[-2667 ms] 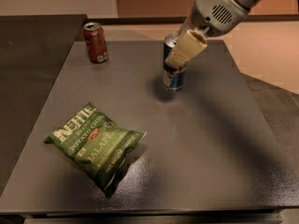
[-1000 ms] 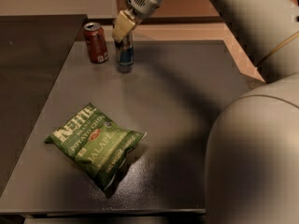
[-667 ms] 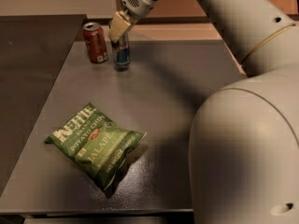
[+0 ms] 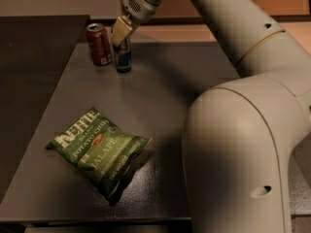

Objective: Move redbull can near coke can

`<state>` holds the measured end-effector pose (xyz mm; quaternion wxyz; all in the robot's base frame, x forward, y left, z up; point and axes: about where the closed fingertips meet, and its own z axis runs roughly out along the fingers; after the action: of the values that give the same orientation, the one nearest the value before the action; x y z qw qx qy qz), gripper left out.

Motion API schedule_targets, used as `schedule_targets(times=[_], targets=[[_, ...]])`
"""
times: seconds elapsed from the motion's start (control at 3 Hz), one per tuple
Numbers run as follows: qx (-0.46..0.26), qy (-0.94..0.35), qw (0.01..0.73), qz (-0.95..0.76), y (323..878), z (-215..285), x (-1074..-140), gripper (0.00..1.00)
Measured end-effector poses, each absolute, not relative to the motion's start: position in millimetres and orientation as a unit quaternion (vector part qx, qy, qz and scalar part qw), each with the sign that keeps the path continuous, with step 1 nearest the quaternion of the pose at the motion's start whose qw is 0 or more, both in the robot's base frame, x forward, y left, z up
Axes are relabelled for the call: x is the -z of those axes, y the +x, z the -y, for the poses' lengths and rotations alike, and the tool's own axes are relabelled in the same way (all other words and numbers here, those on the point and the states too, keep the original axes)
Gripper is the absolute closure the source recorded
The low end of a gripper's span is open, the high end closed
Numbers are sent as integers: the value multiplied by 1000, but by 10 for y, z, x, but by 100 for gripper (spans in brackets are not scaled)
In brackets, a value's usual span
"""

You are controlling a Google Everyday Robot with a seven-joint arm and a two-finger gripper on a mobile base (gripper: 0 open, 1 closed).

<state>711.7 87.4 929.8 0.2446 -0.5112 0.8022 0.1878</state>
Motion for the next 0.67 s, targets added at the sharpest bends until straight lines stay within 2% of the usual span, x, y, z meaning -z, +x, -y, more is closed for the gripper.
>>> schedule_targets(times=[0.67], targets=[[-190,-513,241,-802,7122,-922,-9243,12]])
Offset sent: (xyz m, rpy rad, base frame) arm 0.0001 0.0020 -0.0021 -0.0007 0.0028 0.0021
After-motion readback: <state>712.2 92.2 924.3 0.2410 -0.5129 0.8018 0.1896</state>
